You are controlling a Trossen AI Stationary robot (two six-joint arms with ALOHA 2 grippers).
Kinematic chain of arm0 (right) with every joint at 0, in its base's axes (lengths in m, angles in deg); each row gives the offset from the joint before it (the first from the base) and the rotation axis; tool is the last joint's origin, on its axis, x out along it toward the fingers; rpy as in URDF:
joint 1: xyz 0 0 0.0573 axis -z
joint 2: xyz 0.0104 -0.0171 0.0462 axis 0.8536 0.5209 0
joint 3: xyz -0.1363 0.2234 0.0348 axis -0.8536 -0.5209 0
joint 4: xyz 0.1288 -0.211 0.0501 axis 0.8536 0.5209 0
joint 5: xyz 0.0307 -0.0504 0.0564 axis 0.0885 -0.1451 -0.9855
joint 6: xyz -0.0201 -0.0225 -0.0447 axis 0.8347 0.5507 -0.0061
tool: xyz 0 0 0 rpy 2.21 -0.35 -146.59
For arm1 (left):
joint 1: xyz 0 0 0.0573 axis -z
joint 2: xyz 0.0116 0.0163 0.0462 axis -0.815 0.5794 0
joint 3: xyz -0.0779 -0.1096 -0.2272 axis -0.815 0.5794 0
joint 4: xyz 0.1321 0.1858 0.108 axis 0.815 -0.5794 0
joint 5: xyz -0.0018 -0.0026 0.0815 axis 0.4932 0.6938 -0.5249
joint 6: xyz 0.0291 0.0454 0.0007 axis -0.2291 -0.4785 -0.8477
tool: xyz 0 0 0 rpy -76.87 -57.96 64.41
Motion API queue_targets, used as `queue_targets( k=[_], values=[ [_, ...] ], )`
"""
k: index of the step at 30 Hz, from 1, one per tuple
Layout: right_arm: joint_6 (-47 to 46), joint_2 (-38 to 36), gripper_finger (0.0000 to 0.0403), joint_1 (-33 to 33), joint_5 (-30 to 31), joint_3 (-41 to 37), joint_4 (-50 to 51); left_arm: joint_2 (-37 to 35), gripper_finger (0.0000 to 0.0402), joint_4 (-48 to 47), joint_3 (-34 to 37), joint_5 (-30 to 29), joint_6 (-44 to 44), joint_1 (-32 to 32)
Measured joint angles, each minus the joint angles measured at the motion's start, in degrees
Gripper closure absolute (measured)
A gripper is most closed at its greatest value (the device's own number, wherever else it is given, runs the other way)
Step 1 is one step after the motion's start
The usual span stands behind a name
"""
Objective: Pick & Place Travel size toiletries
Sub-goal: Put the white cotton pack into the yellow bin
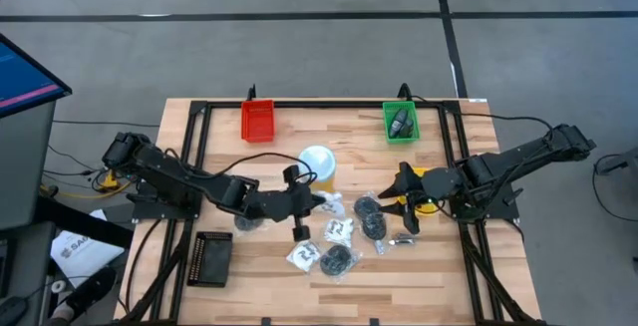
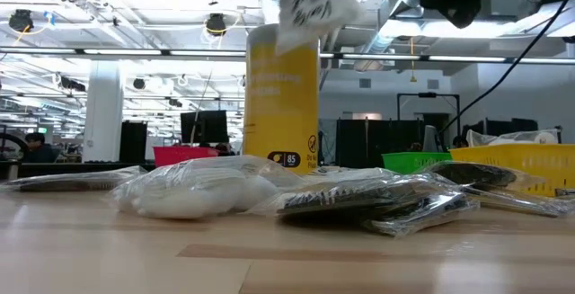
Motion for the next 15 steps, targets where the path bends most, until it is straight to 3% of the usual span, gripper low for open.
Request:
queue_targets(
  k=[5, 15],
  values=[
    [0.11, 0.00, 0.0240, 0.93, 2.50, 0.00, -2.79, 0.00, 0.0401, 5.53, -0.04, -3.64, -2.79, -0.82],
    [2.12, 2.45, 0.0240, 4.89, 2.75, 0.00, -11.97, 0.00, 0.0401, 10.07, -0.04, -4.00, -2.98, -5.05]
  ],
)
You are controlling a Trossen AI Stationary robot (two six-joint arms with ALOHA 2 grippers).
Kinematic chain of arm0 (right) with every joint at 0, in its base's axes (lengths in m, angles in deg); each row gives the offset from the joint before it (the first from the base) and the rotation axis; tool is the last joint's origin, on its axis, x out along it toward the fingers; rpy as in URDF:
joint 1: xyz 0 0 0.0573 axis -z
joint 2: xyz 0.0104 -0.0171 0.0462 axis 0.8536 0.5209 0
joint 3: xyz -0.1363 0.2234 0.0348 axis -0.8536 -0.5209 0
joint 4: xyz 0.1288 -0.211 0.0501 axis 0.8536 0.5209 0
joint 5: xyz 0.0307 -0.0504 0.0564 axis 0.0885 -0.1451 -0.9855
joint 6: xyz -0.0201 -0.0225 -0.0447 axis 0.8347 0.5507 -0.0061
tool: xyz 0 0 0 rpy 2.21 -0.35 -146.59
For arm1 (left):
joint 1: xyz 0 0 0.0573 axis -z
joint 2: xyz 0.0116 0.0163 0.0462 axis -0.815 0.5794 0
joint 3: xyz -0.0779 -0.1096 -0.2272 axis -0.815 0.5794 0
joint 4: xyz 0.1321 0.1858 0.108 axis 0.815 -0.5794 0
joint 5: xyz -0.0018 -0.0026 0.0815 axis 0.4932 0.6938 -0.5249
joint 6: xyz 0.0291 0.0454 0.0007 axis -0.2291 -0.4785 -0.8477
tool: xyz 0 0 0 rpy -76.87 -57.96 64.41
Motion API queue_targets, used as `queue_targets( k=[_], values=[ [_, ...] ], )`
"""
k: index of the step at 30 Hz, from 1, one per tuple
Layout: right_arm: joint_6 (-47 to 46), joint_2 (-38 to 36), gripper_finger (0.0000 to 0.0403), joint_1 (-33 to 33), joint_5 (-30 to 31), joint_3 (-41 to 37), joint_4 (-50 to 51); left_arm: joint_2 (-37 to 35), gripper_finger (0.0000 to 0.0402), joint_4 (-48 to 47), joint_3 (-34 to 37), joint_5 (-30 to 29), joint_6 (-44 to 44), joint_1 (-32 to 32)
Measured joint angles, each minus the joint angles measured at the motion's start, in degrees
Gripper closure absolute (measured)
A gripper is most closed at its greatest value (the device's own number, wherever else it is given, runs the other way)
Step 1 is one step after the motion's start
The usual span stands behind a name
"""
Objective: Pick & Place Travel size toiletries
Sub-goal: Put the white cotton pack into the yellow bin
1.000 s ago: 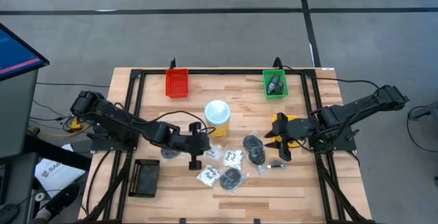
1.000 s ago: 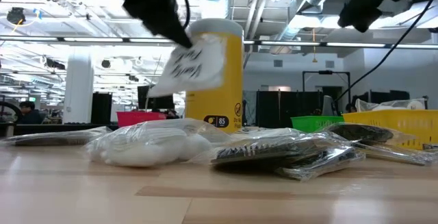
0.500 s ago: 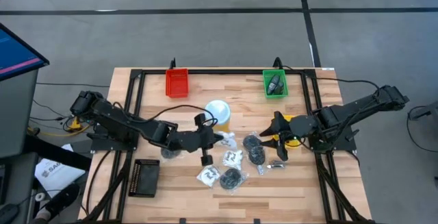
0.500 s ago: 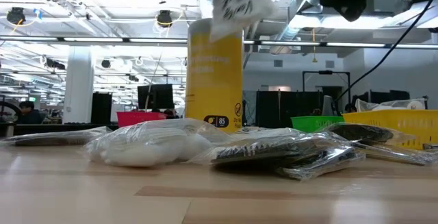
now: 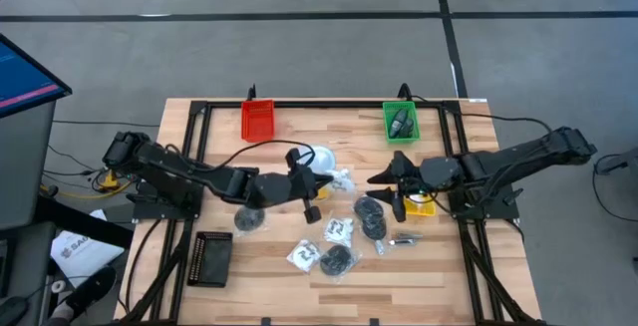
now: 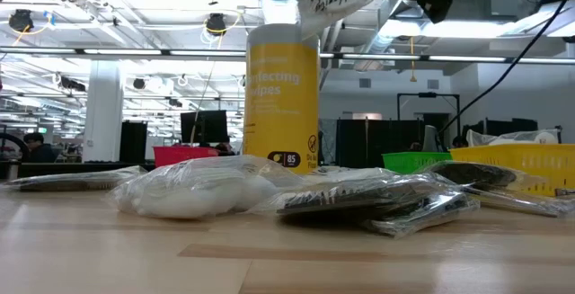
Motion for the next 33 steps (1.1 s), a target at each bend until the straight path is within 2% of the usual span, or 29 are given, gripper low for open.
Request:
queue_targets(
  k=[13, 23, 28, 33],
  values=[
    [2.19, 4.80, 0.0240, 4.04, -0.21, -0.04, -7.86, 0.00, 0.0401, 2.35, 0.00, 0.04, -1.28, -0.85],
    [4.01, 8.01, 0.0243, 4.19, -0.43, -0.02, -13.92, 0.00, 0.0401, 2.92, 0.00, 0.07, -1.26, -0.86],
    [4.46, 8.05, 0.0290, 4.17, -0.41, -0.02, -14.28, 0.00, 0.0401, 2.99, 0.00, 0.07, -1.28, -0.85],
    [6.35, 8.04, 0.0384, 4.02, -0.42, -0.02, -14.07, 0.00, 0.0401, 2.99, 0.02, 0.26, -1.26, -0.85]
  ],
)
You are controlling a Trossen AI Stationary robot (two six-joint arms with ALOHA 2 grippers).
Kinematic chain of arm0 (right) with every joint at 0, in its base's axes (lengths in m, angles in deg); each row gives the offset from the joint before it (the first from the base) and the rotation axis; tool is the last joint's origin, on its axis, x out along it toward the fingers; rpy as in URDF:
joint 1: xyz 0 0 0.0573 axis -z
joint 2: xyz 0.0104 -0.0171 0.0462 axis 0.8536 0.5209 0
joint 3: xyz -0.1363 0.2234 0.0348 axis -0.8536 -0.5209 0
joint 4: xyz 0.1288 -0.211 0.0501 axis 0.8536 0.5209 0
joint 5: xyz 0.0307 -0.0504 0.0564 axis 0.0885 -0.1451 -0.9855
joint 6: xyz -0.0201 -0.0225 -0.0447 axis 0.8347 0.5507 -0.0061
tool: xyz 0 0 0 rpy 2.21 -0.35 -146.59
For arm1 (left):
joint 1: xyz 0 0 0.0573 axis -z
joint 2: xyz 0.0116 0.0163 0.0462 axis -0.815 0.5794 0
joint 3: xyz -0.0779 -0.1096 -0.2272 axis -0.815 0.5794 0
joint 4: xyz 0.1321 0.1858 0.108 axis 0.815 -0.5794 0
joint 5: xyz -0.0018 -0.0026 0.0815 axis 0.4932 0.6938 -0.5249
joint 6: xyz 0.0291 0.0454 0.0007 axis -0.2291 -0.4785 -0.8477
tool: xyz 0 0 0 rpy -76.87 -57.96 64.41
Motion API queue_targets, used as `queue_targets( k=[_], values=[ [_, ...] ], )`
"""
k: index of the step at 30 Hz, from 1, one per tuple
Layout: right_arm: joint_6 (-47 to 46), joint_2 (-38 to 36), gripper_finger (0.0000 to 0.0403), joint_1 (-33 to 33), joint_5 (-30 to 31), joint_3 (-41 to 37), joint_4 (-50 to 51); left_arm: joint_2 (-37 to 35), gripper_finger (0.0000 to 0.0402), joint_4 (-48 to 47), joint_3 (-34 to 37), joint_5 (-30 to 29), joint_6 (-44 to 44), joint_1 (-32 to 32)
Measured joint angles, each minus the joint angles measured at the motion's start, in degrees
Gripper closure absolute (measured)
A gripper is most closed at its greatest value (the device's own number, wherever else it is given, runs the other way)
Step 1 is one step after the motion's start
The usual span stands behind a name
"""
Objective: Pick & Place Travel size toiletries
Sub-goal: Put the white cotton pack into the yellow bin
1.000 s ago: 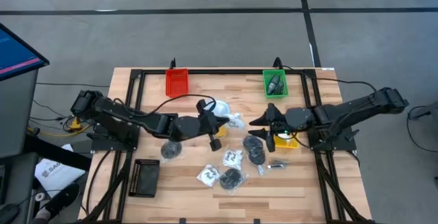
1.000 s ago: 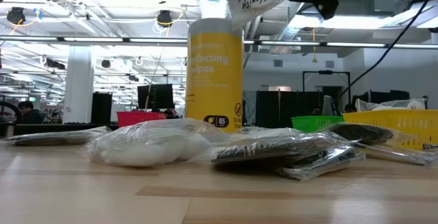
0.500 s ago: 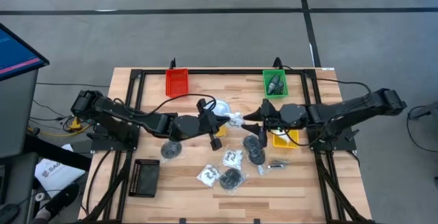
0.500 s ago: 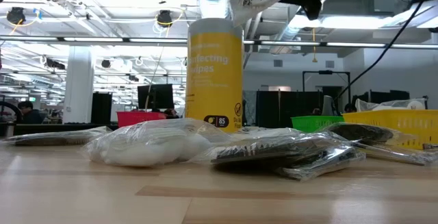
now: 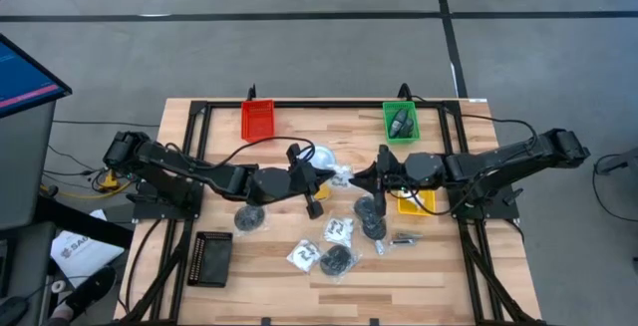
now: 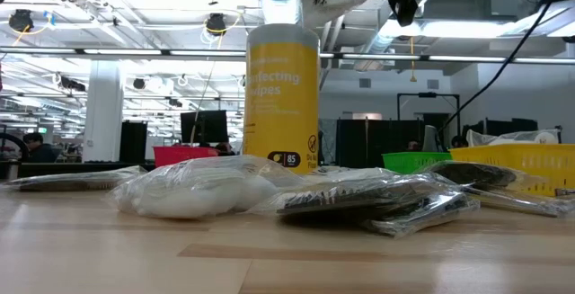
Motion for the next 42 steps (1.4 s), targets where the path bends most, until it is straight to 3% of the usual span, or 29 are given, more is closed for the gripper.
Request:
queue_targets(
  k=[10, 19, 26, 42],
  values=[
    [1.56, -0.63, 0.0397, -0.02, -0.02, 0.00, 1.10, 0.02, 0.0391, 0.00, 0.00, 1.29, 0.00, 0.00],
    [1.65, -5.36, 0.0401, 0.00, 0.00, 0.00, 8.04, 0.02, 0.0339, 0.00, 0.00, 1.32, 0.00, 0.56],
    [-1.98, -8.77, 0.0402, 0.00, 0.76, 0.00, 19.71, 0.02, 0.0308, 0.00, 0.00, 1.34, 0.00, 2.36],
    [-18.80, -18.50, 0.0403, 0.00, 1.50, 0.02, 52.48, 0.02, 0.0304, -0.02, 0.02, 2.15, 0.00, 4.28]
  ],
)
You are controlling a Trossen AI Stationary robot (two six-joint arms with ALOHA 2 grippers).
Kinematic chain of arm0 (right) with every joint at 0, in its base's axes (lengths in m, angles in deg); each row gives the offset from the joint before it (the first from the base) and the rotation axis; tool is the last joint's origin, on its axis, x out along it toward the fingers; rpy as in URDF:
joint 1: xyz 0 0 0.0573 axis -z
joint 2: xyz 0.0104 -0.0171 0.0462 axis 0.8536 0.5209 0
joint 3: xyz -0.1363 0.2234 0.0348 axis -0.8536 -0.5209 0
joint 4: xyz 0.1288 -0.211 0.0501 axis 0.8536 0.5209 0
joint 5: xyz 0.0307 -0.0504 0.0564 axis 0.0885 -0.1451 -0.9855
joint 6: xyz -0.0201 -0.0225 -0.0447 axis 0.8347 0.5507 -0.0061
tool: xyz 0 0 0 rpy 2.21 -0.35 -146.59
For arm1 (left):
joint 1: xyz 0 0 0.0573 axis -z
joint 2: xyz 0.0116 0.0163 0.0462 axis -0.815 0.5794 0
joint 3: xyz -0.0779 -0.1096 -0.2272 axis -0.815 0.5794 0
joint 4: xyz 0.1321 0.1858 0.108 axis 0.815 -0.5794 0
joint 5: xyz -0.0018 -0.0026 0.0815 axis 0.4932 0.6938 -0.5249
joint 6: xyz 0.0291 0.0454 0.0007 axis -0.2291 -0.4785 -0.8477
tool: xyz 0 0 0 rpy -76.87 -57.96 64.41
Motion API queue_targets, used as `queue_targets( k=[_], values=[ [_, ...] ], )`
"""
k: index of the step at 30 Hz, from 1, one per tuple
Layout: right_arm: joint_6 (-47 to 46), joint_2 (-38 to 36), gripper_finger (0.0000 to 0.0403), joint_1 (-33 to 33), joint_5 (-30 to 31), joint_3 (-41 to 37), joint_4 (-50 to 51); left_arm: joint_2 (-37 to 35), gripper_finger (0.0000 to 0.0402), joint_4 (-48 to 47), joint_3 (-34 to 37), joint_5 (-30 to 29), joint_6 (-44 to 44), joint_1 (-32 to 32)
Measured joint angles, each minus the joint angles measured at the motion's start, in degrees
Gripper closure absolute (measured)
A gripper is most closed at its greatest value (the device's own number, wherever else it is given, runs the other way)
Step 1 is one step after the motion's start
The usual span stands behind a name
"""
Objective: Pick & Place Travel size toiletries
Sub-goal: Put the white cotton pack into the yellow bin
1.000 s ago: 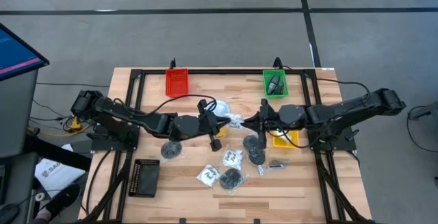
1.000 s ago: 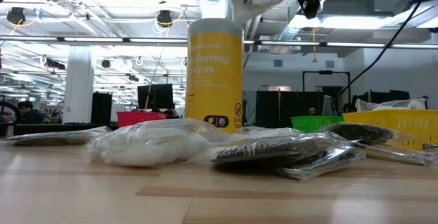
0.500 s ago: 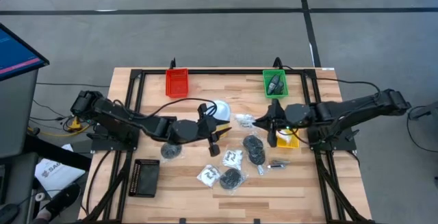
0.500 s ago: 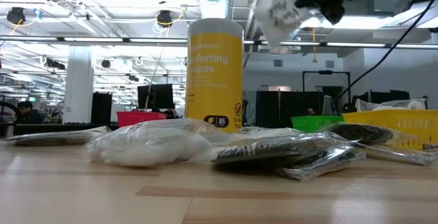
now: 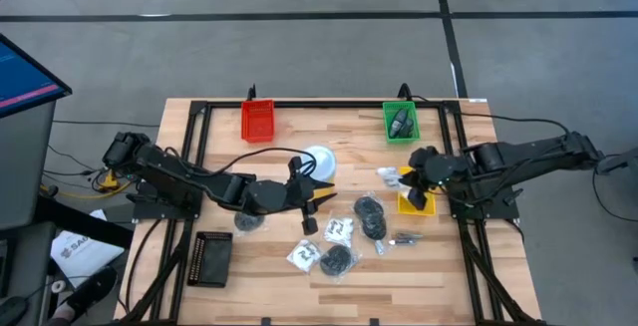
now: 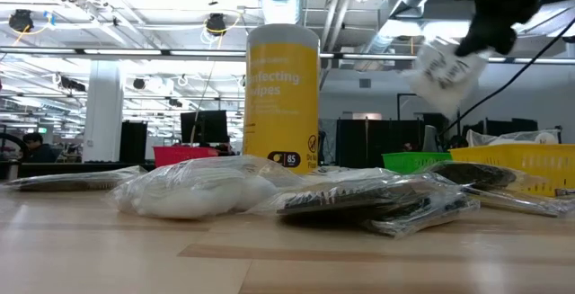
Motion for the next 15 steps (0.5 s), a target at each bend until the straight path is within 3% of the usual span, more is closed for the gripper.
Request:
queue_targets(
  k=[10, 15],
  values=[
    [-6.04, -3.85, 0.0403, 0.02, -0.33, 0.00, 10.97, -0.01, 0.0305, -0.04, 0.02, 0.10, 0.02, 0.00],
    [-10.04, -4.06, 0.0403, 0.00, -0.96, 0.00, 17.01, 0.00, 0.0305, -0.07, 0.02, 4.89, 0.02, 0.00]
  ],
)
